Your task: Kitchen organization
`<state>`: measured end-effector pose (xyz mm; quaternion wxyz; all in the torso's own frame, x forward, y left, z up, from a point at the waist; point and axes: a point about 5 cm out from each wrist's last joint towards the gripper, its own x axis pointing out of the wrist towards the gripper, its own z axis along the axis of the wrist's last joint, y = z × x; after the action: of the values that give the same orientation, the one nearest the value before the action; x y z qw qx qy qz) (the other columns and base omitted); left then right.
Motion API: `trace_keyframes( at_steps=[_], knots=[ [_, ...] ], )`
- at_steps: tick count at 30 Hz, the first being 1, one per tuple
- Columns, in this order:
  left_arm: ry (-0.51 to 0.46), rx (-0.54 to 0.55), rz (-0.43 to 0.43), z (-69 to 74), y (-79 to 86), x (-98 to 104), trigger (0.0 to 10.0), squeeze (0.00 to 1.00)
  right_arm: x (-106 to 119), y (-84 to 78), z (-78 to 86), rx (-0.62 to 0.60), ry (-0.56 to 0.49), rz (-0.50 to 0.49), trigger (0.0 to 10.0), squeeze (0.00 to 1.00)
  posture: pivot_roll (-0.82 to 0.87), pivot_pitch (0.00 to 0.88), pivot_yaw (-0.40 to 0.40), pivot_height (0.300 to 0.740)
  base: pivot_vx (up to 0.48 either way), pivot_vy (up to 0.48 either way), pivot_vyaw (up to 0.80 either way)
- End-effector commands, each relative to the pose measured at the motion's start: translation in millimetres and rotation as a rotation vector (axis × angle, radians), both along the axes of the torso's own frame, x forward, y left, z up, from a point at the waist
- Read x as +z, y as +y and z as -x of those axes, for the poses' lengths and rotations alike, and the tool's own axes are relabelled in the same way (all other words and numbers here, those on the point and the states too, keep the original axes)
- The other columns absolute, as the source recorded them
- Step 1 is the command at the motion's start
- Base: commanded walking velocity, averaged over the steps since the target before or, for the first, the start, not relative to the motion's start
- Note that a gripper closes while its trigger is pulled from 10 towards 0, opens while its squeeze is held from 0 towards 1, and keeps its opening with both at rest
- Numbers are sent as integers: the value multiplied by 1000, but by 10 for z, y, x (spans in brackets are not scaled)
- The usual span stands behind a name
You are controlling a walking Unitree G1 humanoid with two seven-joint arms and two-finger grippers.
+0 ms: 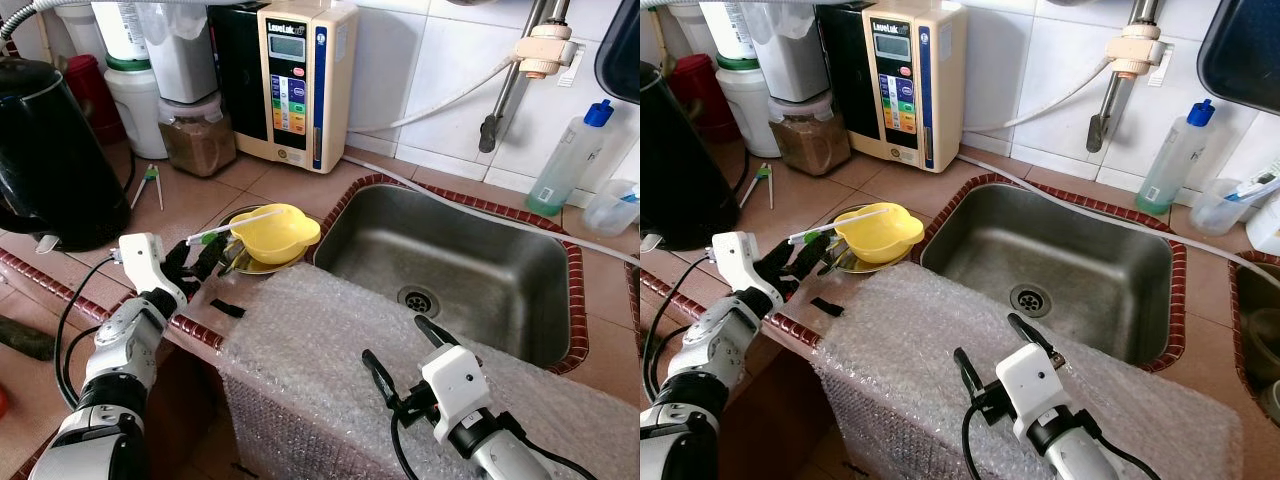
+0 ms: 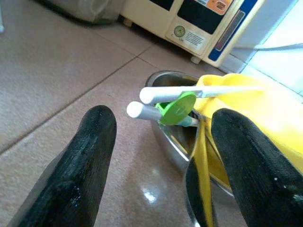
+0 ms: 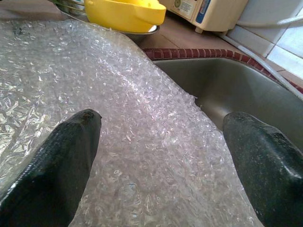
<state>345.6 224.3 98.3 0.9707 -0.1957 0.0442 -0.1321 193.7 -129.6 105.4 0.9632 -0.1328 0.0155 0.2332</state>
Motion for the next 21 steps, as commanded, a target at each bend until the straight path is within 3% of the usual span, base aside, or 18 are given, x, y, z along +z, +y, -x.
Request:
trace_keyframes(
  at_steps=[1,2,3,21],
  knots=[
    [-19,-25,20,-55,-48,80,4118,0,4,10,13,7,-1,1,10000,0,44,0,35,740,0,0,0],
    [-18,-21,27,-55,-47,80,2471,0,3,9,14,6,-1,1,10000,0,44,0,35,740,0,0,0],
    [-18,-15,40,-57,-43,81,0,0,3,9,15,6,-1,1,10000,0,43,0,36,740,0,0,0],
    [-12,3,107,-66,-13,101,0,0,-21,-11,12,6,5,1,10000,0,46,0,34,740,0,0,0]
  ],
)
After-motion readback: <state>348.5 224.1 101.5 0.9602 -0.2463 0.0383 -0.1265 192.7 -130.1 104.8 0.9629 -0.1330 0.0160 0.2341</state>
